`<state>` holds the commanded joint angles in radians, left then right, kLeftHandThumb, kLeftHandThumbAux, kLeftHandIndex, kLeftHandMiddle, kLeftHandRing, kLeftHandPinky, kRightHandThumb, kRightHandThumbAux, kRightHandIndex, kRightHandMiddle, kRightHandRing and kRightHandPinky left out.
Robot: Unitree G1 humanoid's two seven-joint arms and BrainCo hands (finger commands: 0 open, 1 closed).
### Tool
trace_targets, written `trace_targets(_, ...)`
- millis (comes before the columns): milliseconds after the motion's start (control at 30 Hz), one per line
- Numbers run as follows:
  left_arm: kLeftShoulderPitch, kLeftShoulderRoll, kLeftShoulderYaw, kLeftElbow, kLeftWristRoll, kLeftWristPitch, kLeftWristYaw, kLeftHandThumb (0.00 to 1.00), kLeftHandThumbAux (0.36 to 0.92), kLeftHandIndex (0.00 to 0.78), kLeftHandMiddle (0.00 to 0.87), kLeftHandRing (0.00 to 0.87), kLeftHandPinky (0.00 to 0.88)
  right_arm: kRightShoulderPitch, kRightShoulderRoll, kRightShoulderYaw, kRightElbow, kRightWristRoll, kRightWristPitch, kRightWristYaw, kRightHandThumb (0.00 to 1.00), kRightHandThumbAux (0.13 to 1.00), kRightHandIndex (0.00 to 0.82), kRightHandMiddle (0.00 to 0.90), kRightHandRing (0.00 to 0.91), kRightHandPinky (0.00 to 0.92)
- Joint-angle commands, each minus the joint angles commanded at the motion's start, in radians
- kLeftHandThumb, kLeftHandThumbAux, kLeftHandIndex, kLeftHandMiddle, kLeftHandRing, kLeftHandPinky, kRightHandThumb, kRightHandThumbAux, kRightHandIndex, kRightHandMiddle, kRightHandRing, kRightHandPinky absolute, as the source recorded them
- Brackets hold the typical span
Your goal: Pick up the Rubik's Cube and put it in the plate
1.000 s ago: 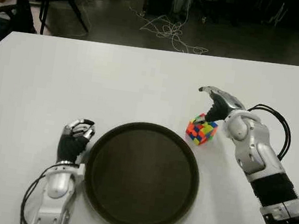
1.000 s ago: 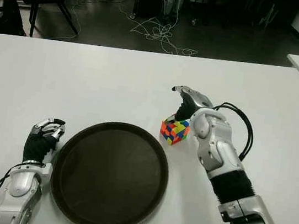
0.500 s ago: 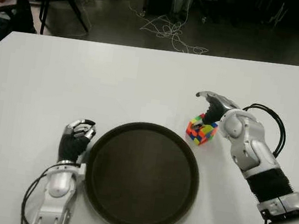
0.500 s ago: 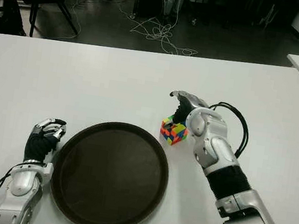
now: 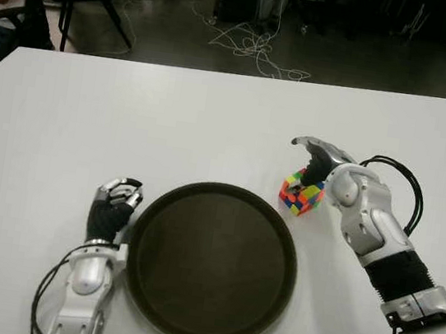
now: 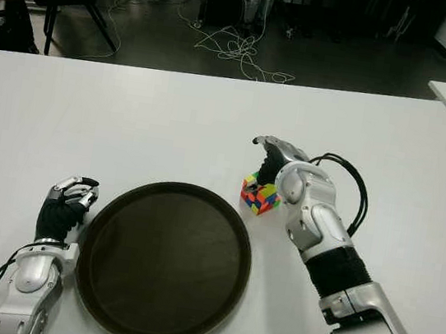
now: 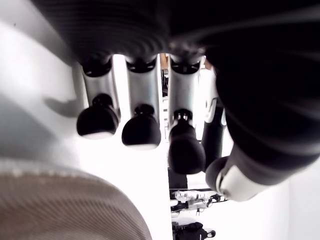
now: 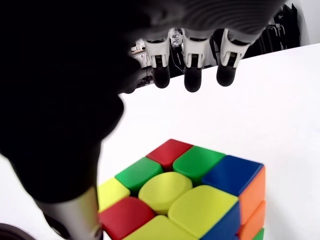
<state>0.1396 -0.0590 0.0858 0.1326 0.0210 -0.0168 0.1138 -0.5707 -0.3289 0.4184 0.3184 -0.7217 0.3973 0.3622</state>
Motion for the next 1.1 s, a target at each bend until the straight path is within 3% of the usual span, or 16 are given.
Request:
trace_targets(400,0.0,0.004,-0.002,-0.003,0.002,0.007,-0.002,0.707,0.706,0.443,0.811,0.831,0.823,0.005,-0.023,0.02,-0.03,-0.005,0.021,0.035,0.0,0.85,0.033,0.043,0.041,0.019)
trace_targets(767,-0.007,0.002,0.004,0.01,-0.004,0.004,0.001,0.707,0.705,0.444,0.812,0.834,0.823,0.012,-0.039,0.029,-0.048,-0.01,0.027,0.041,0.0,0.821,0.05,0.077,0.078,0.048)
trace_targets(1100,-0.011,0.006,0.009,0.004,-0.005,0.036,0.0,0.707,0.706,0.443,0.809,0.833,0.822,0.034,-0.047,0.021,-0.085,-0.011,0.039,0.03,0.0,0.827,0.048,0.062,0.065,0.048)
